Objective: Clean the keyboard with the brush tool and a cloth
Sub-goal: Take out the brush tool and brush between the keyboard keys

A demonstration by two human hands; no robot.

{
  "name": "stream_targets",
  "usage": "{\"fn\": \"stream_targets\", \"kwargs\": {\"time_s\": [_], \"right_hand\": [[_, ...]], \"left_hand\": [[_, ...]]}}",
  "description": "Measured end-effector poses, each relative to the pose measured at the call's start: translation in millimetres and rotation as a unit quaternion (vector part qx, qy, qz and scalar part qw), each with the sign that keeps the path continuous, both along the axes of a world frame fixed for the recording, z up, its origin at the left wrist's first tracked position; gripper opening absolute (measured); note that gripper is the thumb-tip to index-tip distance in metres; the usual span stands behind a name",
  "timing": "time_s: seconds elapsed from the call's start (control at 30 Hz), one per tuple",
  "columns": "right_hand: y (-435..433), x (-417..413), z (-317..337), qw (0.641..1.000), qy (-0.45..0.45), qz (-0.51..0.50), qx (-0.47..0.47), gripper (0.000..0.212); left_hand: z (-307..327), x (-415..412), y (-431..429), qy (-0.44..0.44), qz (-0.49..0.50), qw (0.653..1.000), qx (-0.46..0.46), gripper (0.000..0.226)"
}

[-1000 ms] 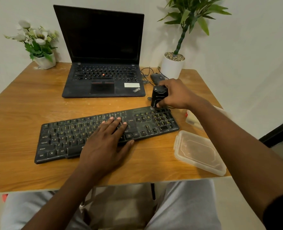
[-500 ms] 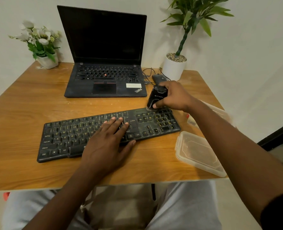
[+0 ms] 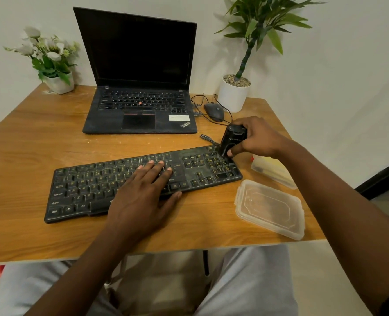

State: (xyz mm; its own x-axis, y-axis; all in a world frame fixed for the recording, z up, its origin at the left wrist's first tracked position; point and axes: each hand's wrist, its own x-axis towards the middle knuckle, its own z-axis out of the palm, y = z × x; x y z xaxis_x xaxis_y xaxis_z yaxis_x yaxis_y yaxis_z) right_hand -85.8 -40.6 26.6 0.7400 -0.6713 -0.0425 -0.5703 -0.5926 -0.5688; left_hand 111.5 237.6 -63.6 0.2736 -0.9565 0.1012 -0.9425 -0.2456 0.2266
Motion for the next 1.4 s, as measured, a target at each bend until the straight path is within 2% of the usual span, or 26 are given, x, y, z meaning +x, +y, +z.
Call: {"fn": "stream_targets", "kwargs": {"time_s": [0.2, 0.37, 0.47, 0.6, 0.73, 0.83, 0.97, 1.1, 1.2, 1.4], "right_hand": [[10.8, -23.2, 7.8, 0.994, 0.032, 0.077, 0.07, 0.034], [13.5, -14.3, 6.9, 0.993, 0.038, 0.084, 0.071, 0.037], [17.1, 2.5, 4.0, 0.997, 0.018, 0.064, 0.037, 0.039], [21.1, 26.8, 0.6, 0.999, -0.014, 0.033, -0.035, 0.04], [24.8, 39.5, -2.8, 0.997, -0.033, 0.028, -0.06, 0.041], [29.1, 36.7, -0.1, 0.998, -0.005, 0.056, -0.036, 0.039], [35.7, 18.5, 7.5, 0.992, 0.04, 0.109, 0.041, 0.038], [37.5, 11.4, 14.2, 0.986, 0.05, 0.136, 0.078, 0.036], [37.2, 24.4, 11.5, 0.989, 0.052, 0.128, 0.058, 0.036], [42.7, 56.3, 2.4, 0.996, -0.028, 0.072, -0.04, 0.039]], "left_hand": [[-1.1, 0.7, -0.6, -0.007, -0.005, 1.0, -0.004, 0.083], [0.3, 0.4, -0.3, -0.011, -0.004, 1.0, -0.002, 0.086], [3.9, 6.0, 5.9, -0.018, 0.006, 1.0, 0.0, 0.092], [4.8, 31.9, 31.2, 0.005, 0.069, 0.997, -0.017, 0.095], [5.1, 56.7, 58.0, 0.014, 0.11, 0.993, -0.034, 0.096], [2.2, 66.3, 68.0, -0.001, 0.111, 0.993, -0.043, 0.096], [-3.9, 69.0, 71.1, 0.0, 0.117, 0.992, -0.052, 0.097], [-6.4, 67.3, 70.8, -0.001, 0.121, 0.991, -0.061, 0.098], [-6.9, 66.4, 71.3, -0.004, 0.116, 0.991, -0.066, 0.095], [-7.1, 67.3, 72.2, -0.003, 0.12, 0.99, -0.073, 0.1]]}}
